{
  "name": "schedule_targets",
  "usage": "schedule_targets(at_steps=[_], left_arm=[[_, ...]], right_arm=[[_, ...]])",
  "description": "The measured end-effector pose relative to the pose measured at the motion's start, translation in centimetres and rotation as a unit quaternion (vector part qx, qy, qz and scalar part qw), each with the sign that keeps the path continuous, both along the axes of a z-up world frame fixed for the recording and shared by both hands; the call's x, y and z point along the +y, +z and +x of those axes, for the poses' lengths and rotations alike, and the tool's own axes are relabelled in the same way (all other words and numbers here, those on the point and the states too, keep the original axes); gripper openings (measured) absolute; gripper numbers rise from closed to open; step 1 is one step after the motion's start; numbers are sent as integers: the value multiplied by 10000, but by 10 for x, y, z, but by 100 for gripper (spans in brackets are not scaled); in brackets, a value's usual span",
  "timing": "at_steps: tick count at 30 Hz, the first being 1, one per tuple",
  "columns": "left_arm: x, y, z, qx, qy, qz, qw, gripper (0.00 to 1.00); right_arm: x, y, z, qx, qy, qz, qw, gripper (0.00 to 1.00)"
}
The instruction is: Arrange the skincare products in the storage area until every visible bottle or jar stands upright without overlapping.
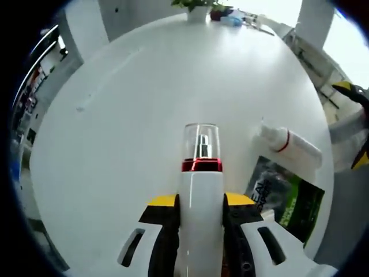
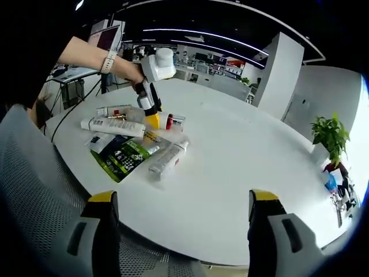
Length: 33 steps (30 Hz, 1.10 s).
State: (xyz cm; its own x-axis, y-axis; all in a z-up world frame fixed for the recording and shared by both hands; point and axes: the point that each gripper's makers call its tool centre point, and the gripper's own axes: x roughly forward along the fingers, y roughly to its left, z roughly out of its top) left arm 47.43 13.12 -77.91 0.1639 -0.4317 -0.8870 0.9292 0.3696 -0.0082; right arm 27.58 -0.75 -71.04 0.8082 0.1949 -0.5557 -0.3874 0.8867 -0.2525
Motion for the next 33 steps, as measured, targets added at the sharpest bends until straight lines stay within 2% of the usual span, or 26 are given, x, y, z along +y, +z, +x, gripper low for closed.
schedule_targets(at_steps=[5,8,13,16,19,22,25,30,33], left_arm=[[1,2,1,-49,128,-141,9998,24],[3,3,-1,50,287,-292,9992,24],[6,14,1,-57,467,-591,9971,23],[7,23,4,-79,663,-859,9941,23],[9,29,3,-154,732,-977,9924,24],[9,38,7,-362,825,-1168,9891,24],[12,43,7,-331,926,-1306,9865,23],[16,51,11,-490,1071,-1448,9824,23],[18,58,11,-465,1185,-1608,9788,23]], right_arm=[[0,0,0,-14,-13,-12,10000,93],[0,0,0,-6,-8,-27,10000,93],[0,0,0,-7,4,8,10000,93],[1,1,0,-32,9,48,10000,94],[1,0,0,0,23,7,10000,94],[1,1,0,-19,18,24,10000,95],[1,0,-1,17,42,-12,10000,95],[2,1,-1,-13,113,-94,9999,96],[3,3,-2,-6,150,-88,9998,96]])
